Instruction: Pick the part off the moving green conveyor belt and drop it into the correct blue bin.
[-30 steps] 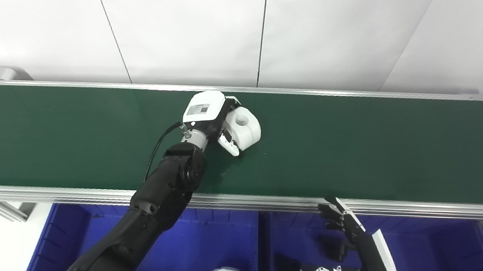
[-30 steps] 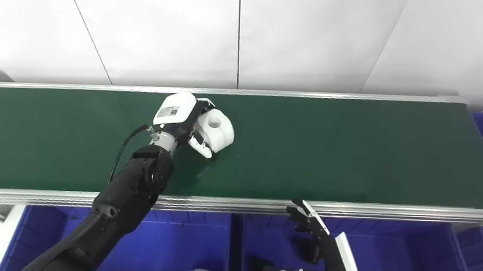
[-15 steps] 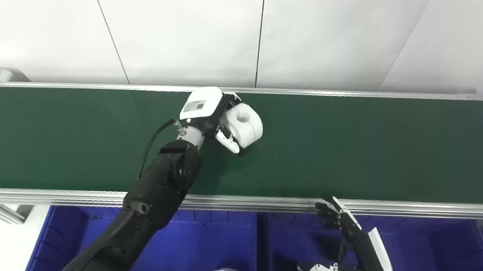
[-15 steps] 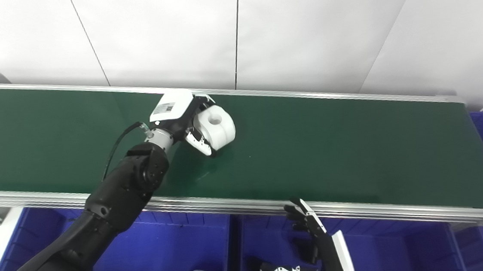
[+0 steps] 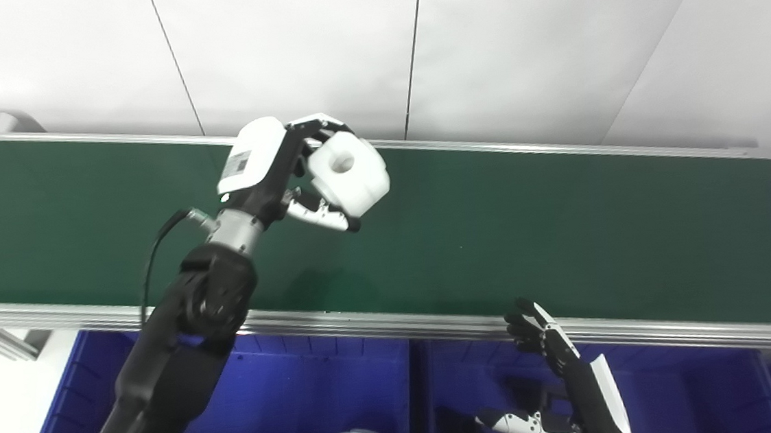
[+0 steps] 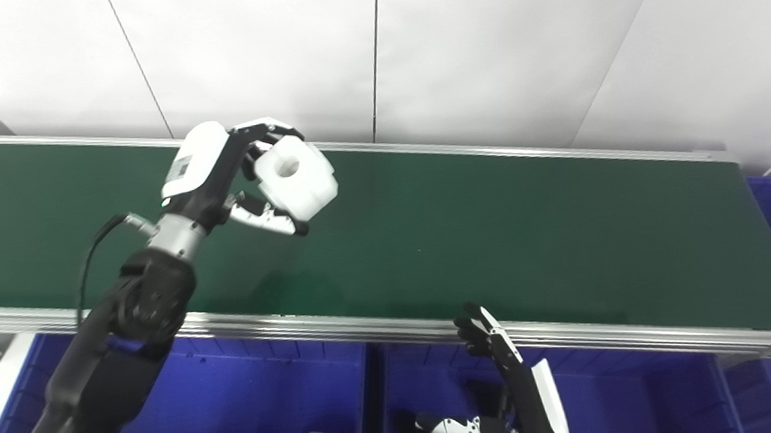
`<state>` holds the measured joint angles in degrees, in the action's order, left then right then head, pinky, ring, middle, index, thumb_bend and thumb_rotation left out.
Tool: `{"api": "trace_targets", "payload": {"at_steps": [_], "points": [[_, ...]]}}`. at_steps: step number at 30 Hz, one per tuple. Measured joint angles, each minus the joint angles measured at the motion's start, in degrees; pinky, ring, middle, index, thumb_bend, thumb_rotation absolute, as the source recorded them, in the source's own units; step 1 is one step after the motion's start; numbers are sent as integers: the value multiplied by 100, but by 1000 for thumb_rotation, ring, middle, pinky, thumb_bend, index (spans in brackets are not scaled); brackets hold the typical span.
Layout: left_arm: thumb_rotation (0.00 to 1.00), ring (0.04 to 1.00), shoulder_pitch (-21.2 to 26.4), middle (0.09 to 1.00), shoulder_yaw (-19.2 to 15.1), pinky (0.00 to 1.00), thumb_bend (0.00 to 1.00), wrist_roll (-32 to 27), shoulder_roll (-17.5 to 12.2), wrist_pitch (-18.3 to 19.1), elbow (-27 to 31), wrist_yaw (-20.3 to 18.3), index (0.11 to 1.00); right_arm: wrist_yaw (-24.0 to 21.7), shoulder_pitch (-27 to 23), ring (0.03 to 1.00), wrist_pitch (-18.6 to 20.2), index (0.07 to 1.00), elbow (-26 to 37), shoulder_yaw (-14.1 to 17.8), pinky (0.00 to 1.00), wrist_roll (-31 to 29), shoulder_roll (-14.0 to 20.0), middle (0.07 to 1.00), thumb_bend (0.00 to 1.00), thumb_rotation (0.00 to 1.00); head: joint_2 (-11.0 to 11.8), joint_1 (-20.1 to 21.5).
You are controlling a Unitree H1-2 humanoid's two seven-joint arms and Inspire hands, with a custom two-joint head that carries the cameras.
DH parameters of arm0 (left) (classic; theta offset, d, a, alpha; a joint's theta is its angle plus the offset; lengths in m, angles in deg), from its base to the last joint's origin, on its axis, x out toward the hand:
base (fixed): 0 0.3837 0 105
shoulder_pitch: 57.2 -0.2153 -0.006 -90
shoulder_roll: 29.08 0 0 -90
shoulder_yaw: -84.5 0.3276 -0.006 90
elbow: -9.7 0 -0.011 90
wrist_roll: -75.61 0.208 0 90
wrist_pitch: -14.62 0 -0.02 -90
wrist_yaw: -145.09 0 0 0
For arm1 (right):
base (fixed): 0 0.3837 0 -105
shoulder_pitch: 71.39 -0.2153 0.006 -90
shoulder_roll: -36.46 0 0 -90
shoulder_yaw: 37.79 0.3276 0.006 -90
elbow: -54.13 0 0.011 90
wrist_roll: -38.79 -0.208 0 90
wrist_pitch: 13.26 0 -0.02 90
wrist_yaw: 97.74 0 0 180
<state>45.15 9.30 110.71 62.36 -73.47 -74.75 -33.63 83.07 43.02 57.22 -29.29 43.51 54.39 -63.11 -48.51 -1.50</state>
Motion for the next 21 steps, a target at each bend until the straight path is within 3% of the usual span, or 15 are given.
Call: {"api": "trace_targets", "payload": {"at_steps": [1,7,11,21], "points": [[0,421,-125,506,-25,434,499,-15,-23,-40,133,-4,510,-20,-1,803,33,905,17,6,749,-7,4,828,867,290,-140,9],[0,420,-706,502,-123,423,499,-232,-272,-466,288,-73,521,-47,-62,804,269,905,218,46,752,-132,4,827,868,271,-474,-9],[0,422,-1086,506,-110,430,500,-310,-458,-667,322,-293,507,-76,-89,805,432,897,299,45,752,-184,3,824,880,275,-571,44],[0,430,-2181,514,-186,452,501,-467,-776,-1568,322,-343,490,-106,-100,788,522,882,438,34,733,-146,-64,821,880,239,-502,299]]}}
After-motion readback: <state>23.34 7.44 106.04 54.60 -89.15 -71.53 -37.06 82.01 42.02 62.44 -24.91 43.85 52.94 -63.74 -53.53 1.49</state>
